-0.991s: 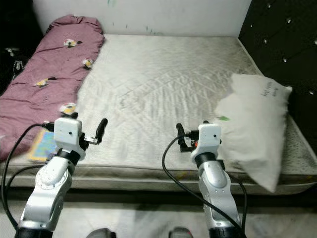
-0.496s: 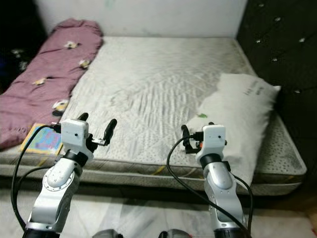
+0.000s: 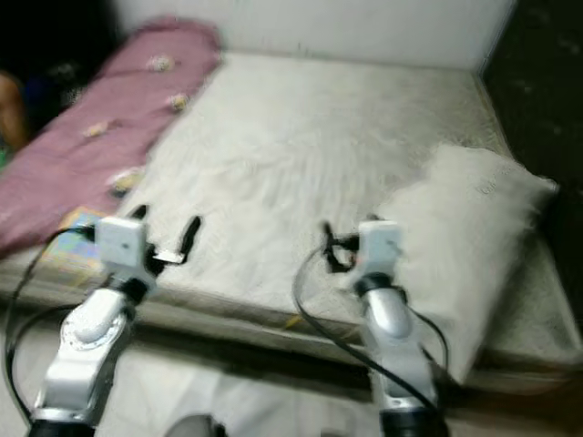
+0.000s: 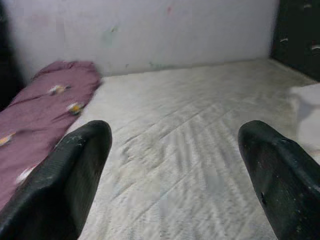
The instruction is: Clean up the room
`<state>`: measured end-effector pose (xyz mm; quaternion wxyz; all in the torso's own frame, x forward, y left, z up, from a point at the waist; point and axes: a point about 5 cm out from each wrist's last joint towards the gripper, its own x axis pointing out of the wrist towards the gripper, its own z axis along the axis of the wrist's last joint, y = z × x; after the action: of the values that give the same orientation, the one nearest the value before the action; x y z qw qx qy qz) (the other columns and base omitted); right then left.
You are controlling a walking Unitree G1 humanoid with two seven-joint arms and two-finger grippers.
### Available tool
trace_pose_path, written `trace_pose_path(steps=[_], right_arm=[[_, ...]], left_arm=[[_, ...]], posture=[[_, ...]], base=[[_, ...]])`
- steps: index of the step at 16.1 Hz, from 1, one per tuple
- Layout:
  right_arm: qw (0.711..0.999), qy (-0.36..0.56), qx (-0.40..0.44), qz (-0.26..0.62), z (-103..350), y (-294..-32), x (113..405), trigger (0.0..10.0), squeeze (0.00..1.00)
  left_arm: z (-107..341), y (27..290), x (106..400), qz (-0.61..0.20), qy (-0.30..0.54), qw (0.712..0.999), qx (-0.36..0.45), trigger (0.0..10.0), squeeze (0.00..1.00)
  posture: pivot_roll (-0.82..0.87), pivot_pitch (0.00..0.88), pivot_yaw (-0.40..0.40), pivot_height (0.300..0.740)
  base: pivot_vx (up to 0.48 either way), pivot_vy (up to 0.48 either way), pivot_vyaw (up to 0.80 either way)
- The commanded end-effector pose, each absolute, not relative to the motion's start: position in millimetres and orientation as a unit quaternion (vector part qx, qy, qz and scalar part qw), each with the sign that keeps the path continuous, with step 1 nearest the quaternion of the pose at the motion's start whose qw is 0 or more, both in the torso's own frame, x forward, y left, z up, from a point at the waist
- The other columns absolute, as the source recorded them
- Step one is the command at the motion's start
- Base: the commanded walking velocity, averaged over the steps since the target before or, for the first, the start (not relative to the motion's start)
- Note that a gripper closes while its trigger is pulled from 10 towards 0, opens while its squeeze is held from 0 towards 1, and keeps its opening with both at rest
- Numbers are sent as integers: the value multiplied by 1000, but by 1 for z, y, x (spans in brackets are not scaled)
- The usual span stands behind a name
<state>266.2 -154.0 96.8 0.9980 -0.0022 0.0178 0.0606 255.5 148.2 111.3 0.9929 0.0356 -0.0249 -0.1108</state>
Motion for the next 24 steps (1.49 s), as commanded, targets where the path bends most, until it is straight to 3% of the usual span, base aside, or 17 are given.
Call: trace_pose_path(steps=[1, 8, 18, 24], right_arm=[[999, 20, -11, 41, 96, -167, 263, 10000, 0], [999, 29, 3, 32, 94, -169, 263, 10000, 0], [999, 34, 10, 23, 94, -170, 263, 10000, 0], [999, 35, 0, 26, 94, -168, 263, 10000, 0]], left_arm=[[114, 138, 256, -130, -30, 991, 30, 10000, 0], [111, 144, 261, -82, -15, 995, 57, 10000, 0], [112, 142, 260, -91, -14, 994, 66, 10000, 0], [113, 144, 256, -97, -13, 993, 66, 10000, 0]], posture=[[-53, 0, 14, 740], [-49, 0, 13, 740], [-46, 0, 18, 740], [-32, 0, 16, 740]], base=[[285, 0, 0], [37, 0, 0], [0, 0, -705], [0, 0, 0]])
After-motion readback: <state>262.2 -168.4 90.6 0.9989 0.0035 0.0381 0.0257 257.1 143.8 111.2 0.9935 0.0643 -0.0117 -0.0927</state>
